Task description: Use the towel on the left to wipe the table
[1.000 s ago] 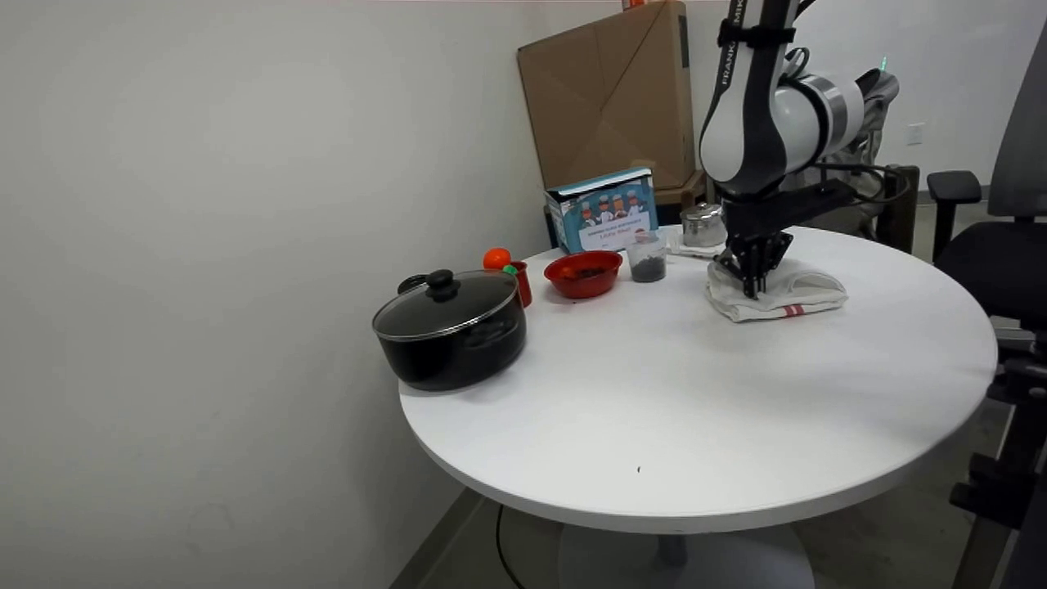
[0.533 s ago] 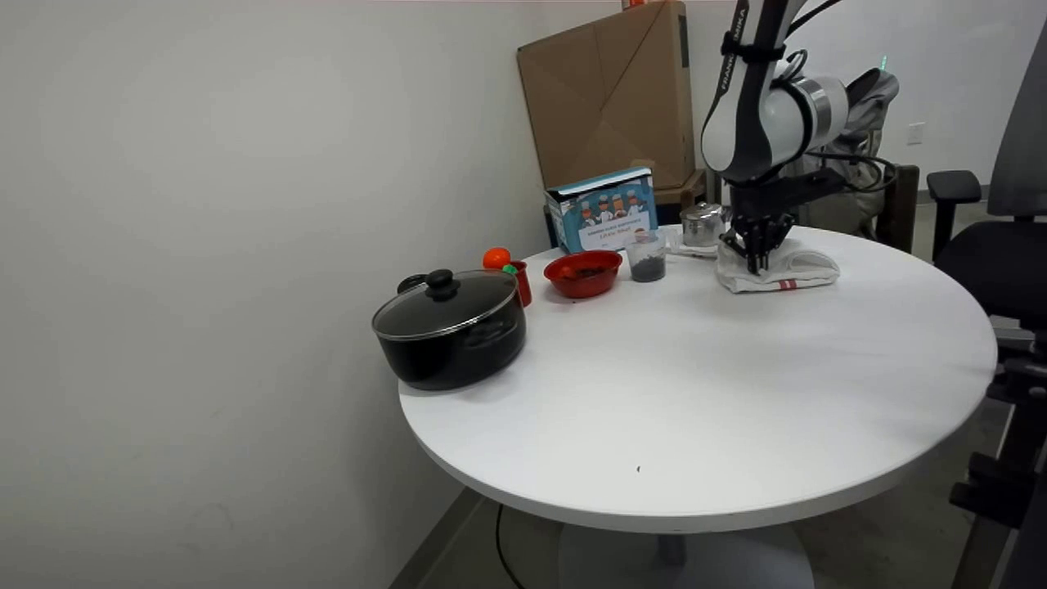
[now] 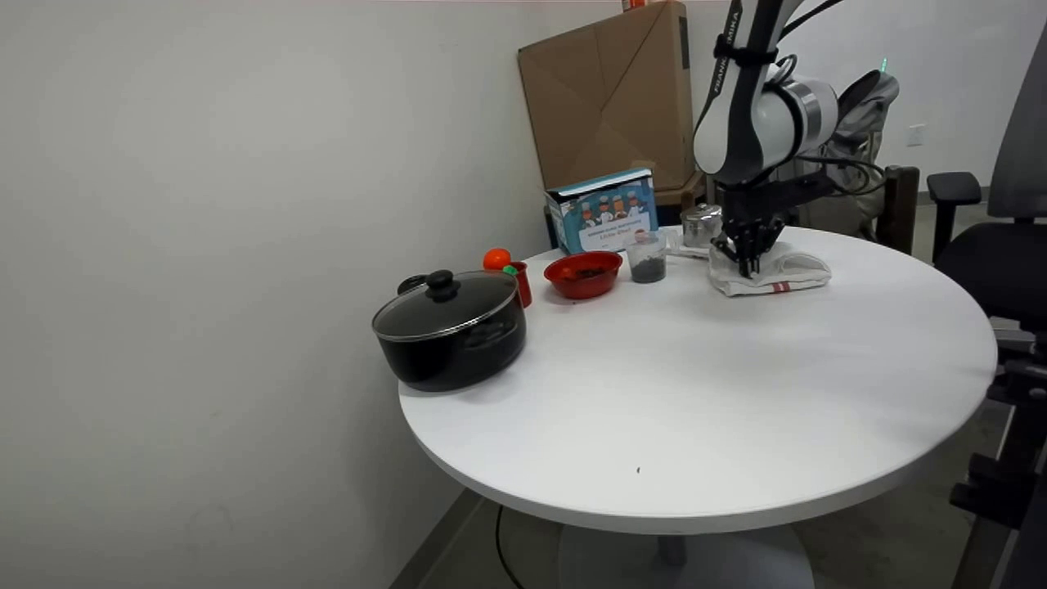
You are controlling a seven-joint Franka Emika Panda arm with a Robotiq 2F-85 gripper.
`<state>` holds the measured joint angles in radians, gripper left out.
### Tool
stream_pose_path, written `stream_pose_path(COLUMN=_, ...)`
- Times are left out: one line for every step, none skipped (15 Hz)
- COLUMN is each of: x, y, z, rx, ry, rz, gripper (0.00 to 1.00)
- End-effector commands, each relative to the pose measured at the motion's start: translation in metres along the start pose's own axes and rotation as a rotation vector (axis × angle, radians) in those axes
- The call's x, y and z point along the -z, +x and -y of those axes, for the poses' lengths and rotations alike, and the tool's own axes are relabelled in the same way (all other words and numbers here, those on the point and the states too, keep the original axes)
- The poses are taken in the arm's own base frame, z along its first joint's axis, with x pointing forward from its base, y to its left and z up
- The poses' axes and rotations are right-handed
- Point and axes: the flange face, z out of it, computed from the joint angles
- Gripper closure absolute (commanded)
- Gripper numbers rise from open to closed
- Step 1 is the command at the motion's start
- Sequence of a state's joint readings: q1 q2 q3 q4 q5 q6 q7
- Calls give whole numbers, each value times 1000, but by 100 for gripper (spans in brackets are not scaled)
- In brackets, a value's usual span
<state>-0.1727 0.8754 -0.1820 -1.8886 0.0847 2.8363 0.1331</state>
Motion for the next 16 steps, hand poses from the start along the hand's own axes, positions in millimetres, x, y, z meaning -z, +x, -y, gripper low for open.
stream_pose_path(x=-10, y=-67, z=52, rx=130, ry=66, rz=88, gripper=93)
stream_pose_path(x=-5, y=-81, z=63, rx=160, ry=76, rz=100, gripper=93)
stream_pose_path(x=0, y=-97, z=74, rx=190, ry=94, rz=124, gripper=93)
stream_pose_path(x=4, y=-114, z=86, rx=217, ry=106, rz=142, gripper=93)
stream_pose_path(x=9, y=-131, z=97, rx=243, ry=117, rz=155, gripper=93)
stream_pose_path(x=13, y=-149, z=109, rx=270, ry=131, rz=169, gripper=93)
stream_pose_path(x=16, y=-167, z=122, rx=294, ry=144, rz=183, gripper=93)
stream_pose_path(x=21, y=-186, z=135, rx=317, ry=155, rz=192, gripper=93)
stream_pose_path(x=24, y=-206, z=148, rx=340, ry=166, rz=203, gripper=93)
stream_pose_path(x=27, y=-226, z=161, rx=358, ry=178, rz=212, gripper=93)
stream_pose_path(x=29, y=-240, z=170, rx=375, ry=186, rz=221, gripper=93)
stream_pose_path(x=30, y=-250, z=177, rx=382, ry=193, rz=228, gripper=93)
stream_pose_path(x=30, y=-257, z=182, rx=382, ry=196, rz=236, gripper=93)
stream_pose_path(x=28, y=-258, z=182, rx=372, ry=193, rz=242, gripper=93)
stream_pose_path(x=26, y=-256, z=178, rx=354, ry=186, rz=239, gripper=93)
stream_pose_path(x=22, y=-247, z=170, rx=324, ry=177, rz=236, gripper=93)
